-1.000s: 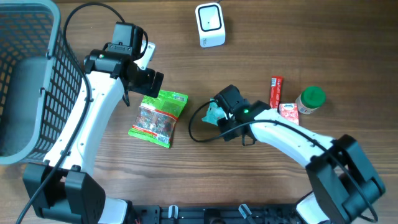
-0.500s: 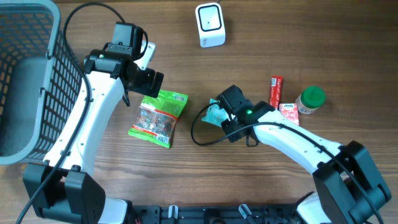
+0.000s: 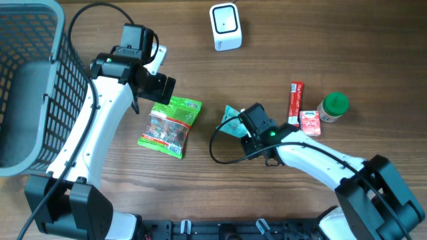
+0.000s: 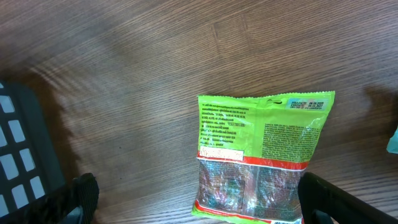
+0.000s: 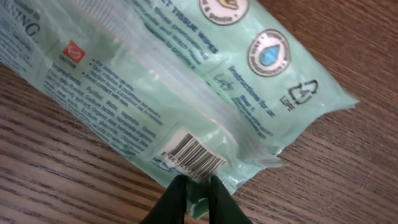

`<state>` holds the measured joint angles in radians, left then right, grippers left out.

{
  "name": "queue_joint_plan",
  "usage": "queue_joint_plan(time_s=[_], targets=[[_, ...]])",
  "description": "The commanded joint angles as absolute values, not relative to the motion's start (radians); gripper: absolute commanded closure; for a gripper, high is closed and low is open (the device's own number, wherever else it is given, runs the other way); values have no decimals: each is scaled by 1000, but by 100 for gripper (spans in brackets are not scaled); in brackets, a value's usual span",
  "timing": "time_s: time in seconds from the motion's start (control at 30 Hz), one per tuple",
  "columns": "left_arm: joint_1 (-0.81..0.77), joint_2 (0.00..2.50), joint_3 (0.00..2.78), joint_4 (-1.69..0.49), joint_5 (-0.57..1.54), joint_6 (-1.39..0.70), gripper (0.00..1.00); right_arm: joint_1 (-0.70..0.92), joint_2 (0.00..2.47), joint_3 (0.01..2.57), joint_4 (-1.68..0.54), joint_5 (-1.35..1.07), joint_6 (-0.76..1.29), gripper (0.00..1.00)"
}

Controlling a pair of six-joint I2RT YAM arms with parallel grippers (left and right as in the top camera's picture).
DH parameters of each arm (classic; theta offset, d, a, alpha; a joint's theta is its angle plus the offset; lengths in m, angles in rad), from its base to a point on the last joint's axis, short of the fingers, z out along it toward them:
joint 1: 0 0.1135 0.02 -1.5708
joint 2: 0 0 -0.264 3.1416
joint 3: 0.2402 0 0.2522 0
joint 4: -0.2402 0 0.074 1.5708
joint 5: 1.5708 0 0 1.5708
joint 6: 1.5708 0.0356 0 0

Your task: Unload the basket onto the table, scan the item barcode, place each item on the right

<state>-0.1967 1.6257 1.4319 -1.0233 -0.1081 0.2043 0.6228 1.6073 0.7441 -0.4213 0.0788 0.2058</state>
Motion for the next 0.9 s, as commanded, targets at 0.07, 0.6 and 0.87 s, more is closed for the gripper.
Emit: queue_joint_plan(time_s=[0.07, 0.6, 0.87], targets=[[-199, 1621, 1442, -1021, -117, 213, 0, 619, 1630, 718, -486, 54, 235, 91], [-199, 1621, 1442, -1021, -117, 213, 0, 608, 1629, 903, -602, -24, 190, 96], [-199, 1621, 1442, -1021, -117, 213, 0, 534, 1629, 901, -558, -24, 211, 96]])
